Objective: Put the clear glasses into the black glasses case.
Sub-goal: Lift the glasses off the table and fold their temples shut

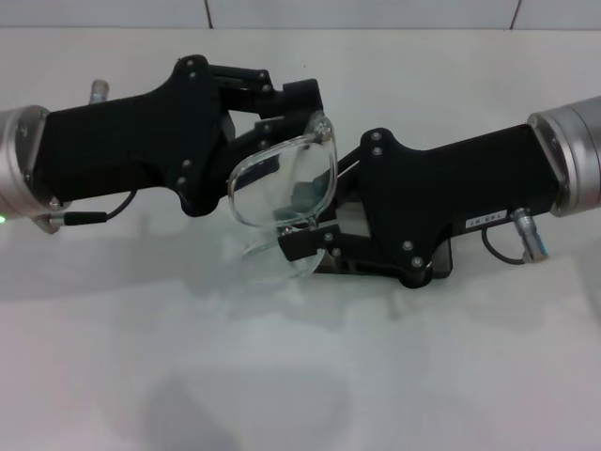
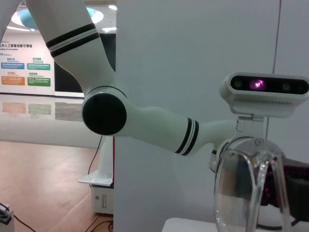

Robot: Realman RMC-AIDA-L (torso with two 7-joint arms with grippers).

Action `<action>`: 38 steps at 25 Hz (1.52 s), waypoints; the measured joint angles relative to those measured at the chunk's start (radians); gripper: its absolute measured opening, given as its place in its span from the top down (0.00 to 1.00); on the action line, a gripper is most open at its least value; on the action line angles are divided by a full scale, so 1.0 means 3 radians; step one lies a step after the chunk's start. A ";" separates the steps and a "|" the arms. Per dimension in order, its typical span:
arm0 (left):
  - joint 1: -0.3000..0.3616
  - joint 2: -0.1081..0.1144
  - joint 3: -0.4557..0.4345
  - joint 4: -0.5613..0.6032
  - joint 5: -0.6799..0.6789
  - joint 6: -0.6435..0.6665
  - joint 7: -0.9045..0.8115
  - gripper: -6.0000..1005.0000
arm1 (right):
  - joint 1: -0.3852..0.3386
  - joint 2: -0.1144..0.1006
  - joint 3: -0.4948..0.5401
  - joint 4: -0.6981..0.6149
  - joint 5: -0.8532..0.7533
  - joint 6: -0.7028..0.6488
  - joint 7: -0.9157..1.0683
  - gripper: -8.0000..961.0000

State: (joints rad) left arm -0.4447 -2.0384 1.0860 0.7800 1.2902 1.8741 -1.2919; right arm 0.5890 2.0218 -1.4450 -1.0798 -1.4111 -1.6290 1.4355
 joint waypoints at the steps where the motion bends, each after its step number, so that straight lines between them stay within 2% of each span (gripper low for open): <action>1: -0.0001 0.0000 0.0000 0.0003 0.0015 0.0009 -0.0011 0.83 | 0.0000 0.0000 0.0000 0.0009 0.0000 0.0000 -0.0007 0.88; 15: -0.0001 -0.0018 -0.0097 -0.0014 0.0031 0.0021 0.0019 0.82 | 0.0000 0.0000 0.0000 0.0020 0.0000 -0.0001 -0.0042 0.88; 21: 0.0038 -0.0094 -0.0629 -0.0125 0.0019 0.0016 0.0022 0.82 | -0.0047 -0.0002 0.0032 0.0019 0.0039 -0.0008 -0.0054 0.88; 23: 0.0050 -0.0141 -0.0896 -0.0227 -0.0010 0.0016 0.0022 0.82 | -0.0163 0.0009 0.0153 0.0000 0.0118 -0.0052 -0.0139 0.88; 25: 0.0058 -0.0151 -0.0981 -0.0272 -0.0037 0.0016 0.0025 0.82 | -0.0221 0.0010 0.0184 -0.0007 0.0197 -0.0081 -0.0201 0.88; 29: 0.0109 -0.0150 -0.1154 -0.0464 -0.0249 0.0014 0.0084 0.82 | -0.0393 -0.0009 0.0354 -0.0012 0.0554 -0.0355 -0.0385 0.88; 31: 0.0124 -0.0145 -0.1223 -0.0505 -0.0299 -0.0014 0.0103 0.82 | -0.0430 -0.0004 0.0576 0.0013 0.0627 -0.0696 -0.0401 0.88; 35: 0.0106 -0.0156 -0.1260 -0.0595 -0.0276 -0.0118 0.0106 0.82 | -0.0407 -0.0001 0.0727 0.0144 0.0804 -0.1198 -0.0519 0.88; 38: -0.0010 -0.0156 -0.1244 -0.0760 -0.0142 -0.0144 0.0107 0.82 | -0.0340 0.0004 0.0685 0.0191 0.0860 -0.1318 -0.0665 0.88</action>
State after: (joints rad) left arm -0.4476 -2.0852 0.7127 0.5520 1.2476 1.8307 -1.2598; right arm 0.4871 2.0229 -1.2394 -1.0226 -1.1532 -2.0244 1.2360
